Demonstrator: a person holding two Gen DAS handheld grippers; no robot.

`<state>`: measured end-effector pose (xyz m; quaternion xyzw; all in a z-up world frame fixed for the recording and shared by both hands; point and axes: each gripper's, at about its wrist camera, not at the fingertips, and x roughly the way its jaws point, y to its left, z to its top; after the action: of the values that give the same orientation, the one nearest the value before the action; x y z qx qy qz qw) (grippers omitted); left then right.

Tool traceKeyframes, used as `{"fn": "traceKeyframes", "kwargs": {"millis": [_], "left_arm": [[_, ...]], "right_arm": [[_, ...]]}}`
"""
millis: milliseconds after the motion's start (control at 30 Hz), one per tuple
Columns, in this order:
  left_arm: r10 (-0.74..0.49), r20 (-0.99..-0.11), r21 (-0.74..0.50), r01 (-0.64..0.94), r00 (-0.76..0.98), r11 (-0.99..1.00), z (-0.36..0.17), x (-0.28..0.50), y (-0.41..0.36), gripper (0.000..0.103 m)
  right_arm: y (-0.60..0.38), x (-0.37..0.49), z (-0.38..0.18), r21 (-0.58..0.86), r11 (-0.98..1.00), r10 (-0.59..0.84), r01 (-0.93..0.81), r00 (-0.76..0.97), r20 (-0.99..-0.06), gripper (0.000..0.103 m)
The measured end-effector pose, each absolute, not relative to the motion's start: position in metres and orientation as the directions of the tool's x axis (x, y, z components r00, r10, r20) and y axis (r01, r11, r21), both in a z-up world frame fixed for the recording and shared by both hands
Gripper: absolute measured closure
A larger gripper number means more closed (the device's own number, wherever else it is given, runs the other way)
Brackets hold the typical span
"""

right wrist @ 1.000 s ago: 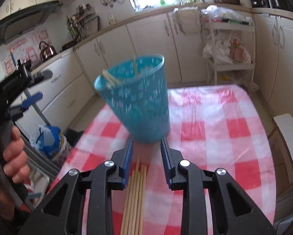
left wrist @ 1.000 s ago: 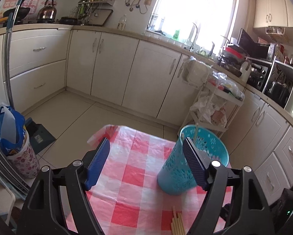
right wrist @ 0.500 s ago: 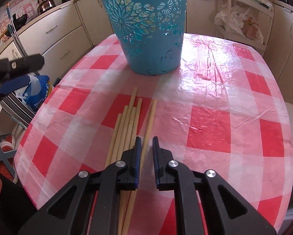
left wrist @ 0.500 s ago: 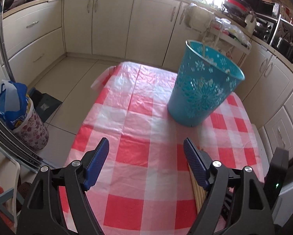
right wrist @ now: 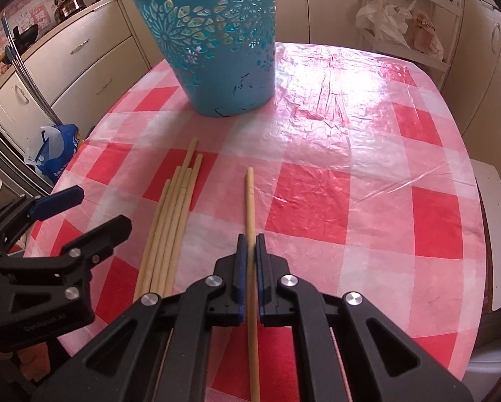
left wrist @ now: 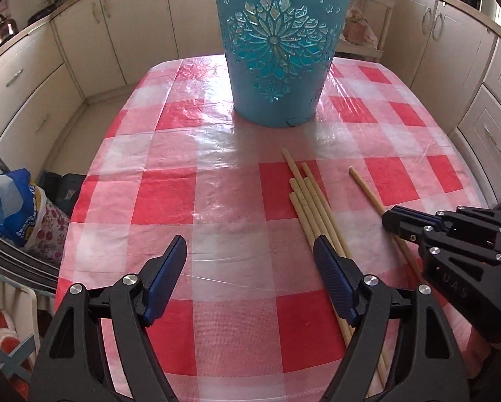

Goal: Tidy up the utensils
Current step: 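Close the right gripper on a chopstick while the left gripper grasps another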

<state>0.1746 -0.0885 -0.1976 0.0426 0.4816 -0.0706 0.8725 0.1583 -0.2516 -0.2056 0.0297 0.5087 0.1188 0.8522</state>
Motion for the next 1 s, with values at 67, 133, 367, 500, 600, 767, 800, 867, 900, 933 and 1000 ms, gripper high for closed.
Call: {"fn": "traceKeyframes", "kwargs": {"millis": [67, 133, 367, 500, 600, 767, 800, 867, 900, 933, 1000], "left_arm": [[-0.109, -0.852, -0.027, 0.165, 0.512, 0.986, -0.2, 0.176, -0.088, 0.029], [-0.107, -0.855, -0.025, 0.165, 0.508, 0.986, -0.203, 0.176, -0.089, 0.029], [-0.099, -0.861, -0.003, 0.189, 0.499, 0.982, -0.21, 0.176, -0.099, 0.03], [-0.071, -0.871, 0.02, 0.18, 0.486, 0.983, -0.214, 0.18, -0.097, 0.034], [-0.082, -0.868, 0.023, 0.205, 0.49, 0.978, -0.214, 0.182, -0.102, 0.041], [-0.125, -0.863, 0.011, 0.267, 0.49, 0.964, -0.211, 0.185, -0.113, 0.066], [-0.138, -0.862, 0.009, 0.286, 0.489, 0.958, -0.211, 0.185, -0.116, 0.076], [-0.166, -0.863, -0.002, 0.324, 0.477, 0.946, -0.21, 0.186, -0.122, 0.09], [-0.19, -0.863, -0.019, 0.345, 0.468, 0.938, -0.21, 0.186, -0.123, 0.093], [-0.196, -0.865, -0.025, 0.351, 0.462, 0.936, -0.21, 0.187, -0.123, 0.093], [-0.231, -0.871, -0.07, 0.356, 0.433, 0.932, -0.209, 0.19, -0.118, 0.095]], "right_arm": [[-0.255, 0.159, -0.206, 0.194, 0.967, 0.248, -0.165, 0.451, -0.857, 0.097], [-0.256, 0.159, -0.206, 0.209, 0.965, 0.26, -0.161, 0.448, -0.856, 0.097], [-0.259, 0.16, -0.206, 0.227, 0.96, 0.276, -0.163, 0.443, -0.853, 0.097], [-0.259, 0.159, -0.205, 0.229, 0.96, 0.279, -0.164, 0.442, -0.852, 0.097], [-0.258, 0.16, -0.203, 0.231, 0.959, 0.281, -0.163, 0.456, -0.844, 0.097], [-0.259, 0.165, -0.205, 0.227, 0.961, 0.274, -0.155, 0.469, -0.84, 0.097], [-0.26, 0.167, -0.205, 0.23, 0.961, 0.275, -0.152, 0.474, -0.836, 0.097], [-0.26, 0.17, -0.208, 0.221, 0.964, 0.265, -0.148, 0.47, -0.842, 0.097], [-0.261, 0.17, -0.208, 0.222, 0.964, 0.266, -0.149, 0.472, -0.84, 0.097], [-0.261, 0.171, -0.208, 0.226, 0.963, 0.269, -0.148, 0.469, -0.841, 0.097], [-0.265, 0.17, -0.203, 0.263, 0.954, 0.3, -0.143, 0.477, -0.826, 0.094]]}}
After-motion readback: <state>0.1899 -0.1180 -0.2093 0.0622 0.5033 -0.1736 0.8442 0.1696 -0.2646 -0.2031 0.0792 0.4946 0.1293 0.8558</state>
